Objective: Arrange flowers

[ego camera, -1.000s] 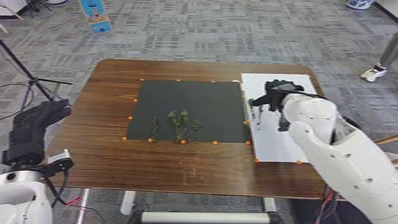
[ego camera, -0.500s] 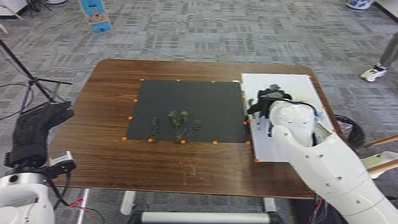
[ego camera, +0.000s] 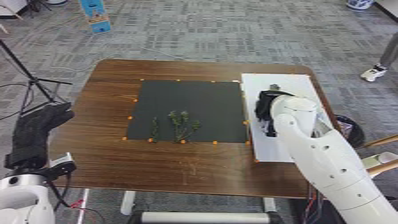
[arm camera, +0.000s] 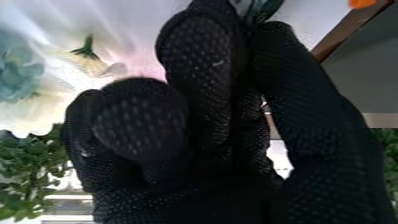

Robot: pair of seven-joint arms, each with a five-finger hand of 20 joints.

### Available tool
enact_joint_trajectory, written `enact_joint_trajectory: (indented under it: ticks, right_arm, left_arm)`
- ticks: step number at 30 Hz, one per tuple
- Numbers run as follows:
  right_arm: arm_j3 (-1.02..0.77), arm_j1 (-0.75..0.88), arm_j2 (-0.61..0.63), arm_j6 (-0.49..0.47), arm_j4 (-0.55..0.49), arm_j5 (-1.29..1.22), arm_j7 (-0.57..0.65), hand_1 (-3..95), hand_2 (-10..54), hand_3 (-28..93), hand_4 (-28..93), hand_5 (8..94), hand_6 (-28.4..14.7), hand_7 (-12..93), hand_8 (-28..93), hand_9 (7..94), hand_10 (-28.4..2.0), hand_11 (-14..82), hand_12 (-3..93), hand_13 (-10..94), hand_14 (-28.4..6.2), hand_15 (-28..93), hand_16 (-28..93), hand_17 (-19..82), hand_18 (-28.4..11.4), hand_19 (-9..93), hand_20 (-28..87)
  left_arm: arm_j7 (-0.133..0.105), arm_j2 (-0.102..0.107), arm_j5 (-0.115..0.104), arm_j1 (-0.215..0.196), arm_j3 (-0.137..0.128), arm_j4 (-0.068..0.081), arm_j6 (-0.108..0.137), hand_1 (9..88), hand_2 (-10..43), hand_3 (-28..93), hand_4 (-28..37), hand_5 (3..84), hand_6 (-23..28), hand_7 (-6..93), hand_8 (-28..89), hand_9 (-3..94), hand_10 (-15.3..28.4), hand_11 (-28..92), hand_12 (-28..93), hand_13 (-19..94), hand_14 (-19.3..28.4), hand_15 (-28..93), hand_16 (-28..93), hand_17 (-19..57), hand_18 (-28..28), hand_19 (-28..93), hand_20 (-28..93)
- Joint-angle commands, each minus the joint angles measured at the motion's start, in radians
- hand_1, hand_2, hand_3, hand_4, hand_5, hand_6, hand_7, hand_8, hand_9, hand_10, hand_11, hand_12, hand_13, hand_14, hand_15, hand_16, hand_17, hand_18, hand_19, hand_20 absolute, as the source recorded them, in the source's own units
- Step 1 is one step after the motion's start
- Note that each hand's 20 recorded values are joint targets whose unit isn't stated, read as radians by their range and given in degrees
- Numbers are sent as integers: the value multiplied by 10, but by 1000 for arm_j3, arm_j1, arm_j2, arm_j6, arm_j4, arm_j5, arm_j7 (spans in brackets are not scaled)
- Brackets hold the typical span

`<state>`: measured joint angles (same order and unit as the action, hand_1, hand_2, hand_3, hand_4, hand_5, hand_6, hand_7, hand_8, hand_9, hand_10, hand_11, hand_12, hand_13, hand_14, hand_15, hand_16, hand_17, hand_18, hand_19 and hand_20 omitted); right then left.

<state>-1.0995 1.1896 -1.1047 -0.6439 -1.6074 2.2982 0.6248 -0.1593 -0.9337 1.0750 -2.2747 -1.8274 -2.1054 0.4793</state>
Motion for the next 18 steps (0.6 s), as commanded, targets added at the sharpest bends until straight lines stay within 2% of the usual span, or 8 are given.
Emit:
enact_joint_trajectory:
  ticks: [1,8,13,18]
  right_arm:
    - [38,70,36,94,-13,158,-92,510,-52,568,-18,874,-7,190,280,937,-98,413,246,937,-43,594,369,626,-201,932,619]
    - [8,51,67,199,-88,134,-107,487,-66,607,20,873,7,240,299,937,-85,475,249,937,-29,653,365,646,-204,932,675]
    - [-12,37,78,208,-142,109,-101,481,-68,615,29,874,8,254,292,937,-83,490,245,937,-29,670,353,651,-203,932,688]
    - [-17,40,102,224,-189,85,-101,478,-69,621,30,876,6,255,291,937,-83,494,243,937,-29,677,348,653,-203,932,692]
  left_arm:
    - [13,-12,4,-11,-6,-13,-3,224,220,679,-283,527,32,171,-82,540,133,231,148,435,149,154,-13,92,81,85,161]
    - [17,-9,3,-13,-1,-12,-9,232,216,678,-283,528,33,170,-82,539,133,232,148,435,148,154,-13,92,81,85,161]
    - [17,-9,3,-19,-5,-17,-6,231,216,679,-283,528,34,171,-82,539,133,232,148,435,148,155,-13,92,81,85,161]
    - [21,-4,1,-13,-6,-16,-7,232,216,678,-283,527,34,171,-82,539,133,233,148,435,149,156,-13,92,82,86,161]
